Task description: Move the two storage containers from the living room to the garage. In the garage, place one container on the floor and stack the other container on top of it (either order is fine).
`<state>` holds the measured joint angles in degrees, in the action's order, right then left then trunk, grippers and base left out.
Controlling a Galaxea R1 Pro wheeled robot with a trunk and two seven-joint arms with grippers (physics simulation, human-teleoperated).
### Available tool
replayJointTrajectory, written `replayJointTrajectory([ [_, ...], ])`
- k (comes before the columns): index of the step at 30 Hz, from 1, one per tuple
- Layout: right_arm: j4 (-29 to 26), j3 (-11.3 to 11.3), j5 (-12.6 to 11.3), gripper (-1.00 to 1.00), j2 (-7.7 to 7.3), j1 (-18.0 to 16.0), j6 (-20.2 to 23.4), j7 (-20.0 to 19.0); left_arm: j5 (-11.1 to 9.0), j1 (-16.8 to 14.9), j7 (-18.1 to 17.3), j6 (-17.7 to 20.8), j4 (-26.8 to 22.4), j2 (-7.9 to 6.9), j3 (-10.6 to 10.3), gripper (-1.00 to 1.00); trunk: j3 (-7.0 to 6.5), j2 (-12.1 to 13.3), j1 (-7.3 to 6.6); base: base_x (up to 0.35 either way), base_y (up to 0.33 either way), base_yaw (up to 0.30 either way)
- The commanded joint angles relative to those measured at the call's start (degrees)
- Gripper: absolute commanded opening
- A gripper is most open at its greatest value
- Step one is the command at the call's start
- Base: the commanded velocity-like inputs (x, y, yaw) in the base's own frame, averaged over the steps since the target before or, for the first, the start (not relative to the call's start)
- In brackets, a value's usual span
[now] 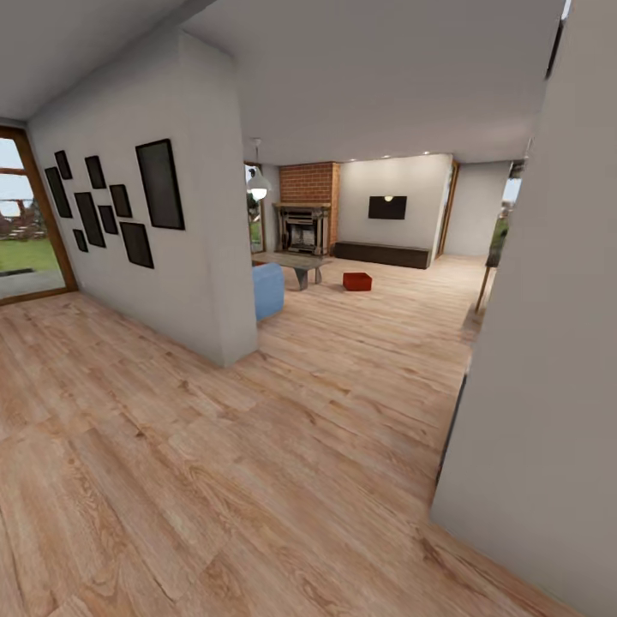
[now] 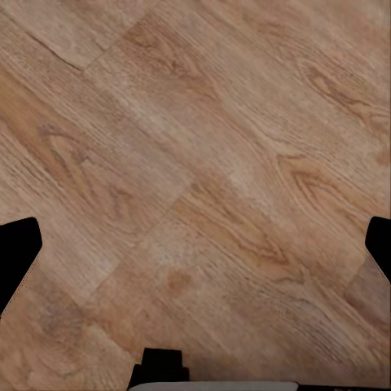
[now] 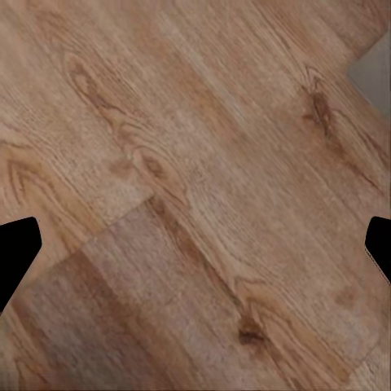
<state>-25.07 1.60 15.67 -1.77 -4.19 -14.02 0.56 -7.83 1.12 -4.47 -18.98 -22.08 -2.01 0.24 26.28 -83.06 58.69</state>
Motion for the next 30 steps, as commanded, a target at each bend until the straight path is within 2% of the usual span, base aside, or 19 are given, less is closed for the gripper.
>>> replayJointTrajectory([
  [1,0.0,0.2,0.1,1.0,-0.03,0.0,-0.1,0.1,-0.6,0.0,-0.5,0.0,-0.1,-0.01,0.0,1.0,0.05,0.0,0.04,0.329,0.0,0.0],
  [30,0.0,0.1,0.1,1.0,-0.03,0.0,-0.1,0.1,-0.6,0.0,-0.5,0.0,-0.1,0.02,0.0,1.0,0.05,0.0,0.04,0.329,0.0,0.0],
])
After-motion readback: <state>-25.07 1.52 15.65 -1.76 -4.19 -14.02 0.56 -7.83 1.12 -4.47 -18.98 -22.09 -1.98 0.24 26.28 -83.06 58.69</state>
